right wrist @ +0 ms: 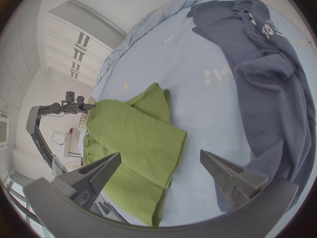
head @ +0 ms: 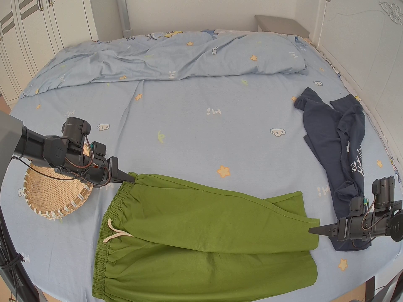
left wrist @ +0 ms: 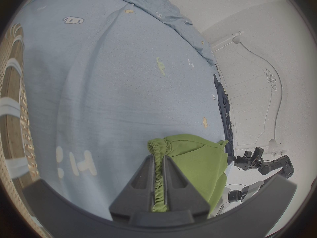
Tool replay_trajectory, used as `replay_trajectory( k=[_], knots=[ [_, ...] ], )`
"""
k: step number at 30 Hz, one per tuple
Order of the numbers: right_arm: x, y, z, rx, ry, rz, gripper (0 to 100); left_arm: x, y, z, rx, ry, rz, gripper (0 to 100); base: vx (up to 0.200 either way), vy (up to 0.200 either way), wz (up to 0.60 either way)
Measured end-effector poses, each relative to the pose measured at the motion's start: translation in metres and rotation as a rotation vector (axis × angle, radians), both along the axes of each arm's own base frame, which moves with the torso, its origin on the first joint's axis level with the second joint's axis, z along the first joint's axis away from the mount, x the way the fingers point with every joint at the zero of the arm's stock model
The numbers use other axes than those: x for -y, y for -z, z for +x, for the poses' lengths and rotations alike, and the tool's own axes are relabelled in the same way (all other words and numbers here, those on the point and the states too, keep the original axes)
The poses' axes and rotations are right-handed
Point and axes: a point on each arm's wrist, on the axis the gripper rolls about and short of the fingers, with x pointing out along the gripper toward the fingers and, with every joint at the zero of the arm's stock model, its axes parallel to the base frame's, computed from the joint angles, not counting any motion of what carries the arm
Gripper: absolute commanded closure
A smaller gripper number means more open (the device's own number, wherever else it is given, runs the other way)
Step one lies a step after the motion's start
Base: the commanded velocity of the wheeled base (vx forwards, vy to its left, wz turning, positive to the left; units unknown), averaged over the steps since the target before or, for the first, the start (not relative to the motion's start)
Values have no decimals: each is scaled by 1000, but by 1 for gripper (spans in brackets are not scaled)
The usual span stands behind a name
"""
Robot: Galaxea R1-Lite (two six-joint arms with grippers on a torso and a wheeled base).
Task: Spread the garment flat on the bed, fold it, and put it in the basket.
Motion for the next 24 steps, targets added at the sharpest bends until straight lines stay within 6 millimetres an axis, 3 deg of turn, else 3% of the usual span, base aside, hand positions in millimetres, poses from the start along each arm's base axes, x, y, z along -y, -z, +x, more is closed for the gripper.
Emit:
replay_trajectory(
  k=[17,18,24],
  knots=[
    [-13,15,25,33,-21,30,0,2,0,-2,-4,6,0,100,0,0,0],
    [-13,16,26,30,-16,34,100,2,0,-2,-4,6,0,100,0,0,0],
    [-12,19,27,14,-8,39,100,3,0,-2,-5,8,-1,100,0,0,0]
  ],
)
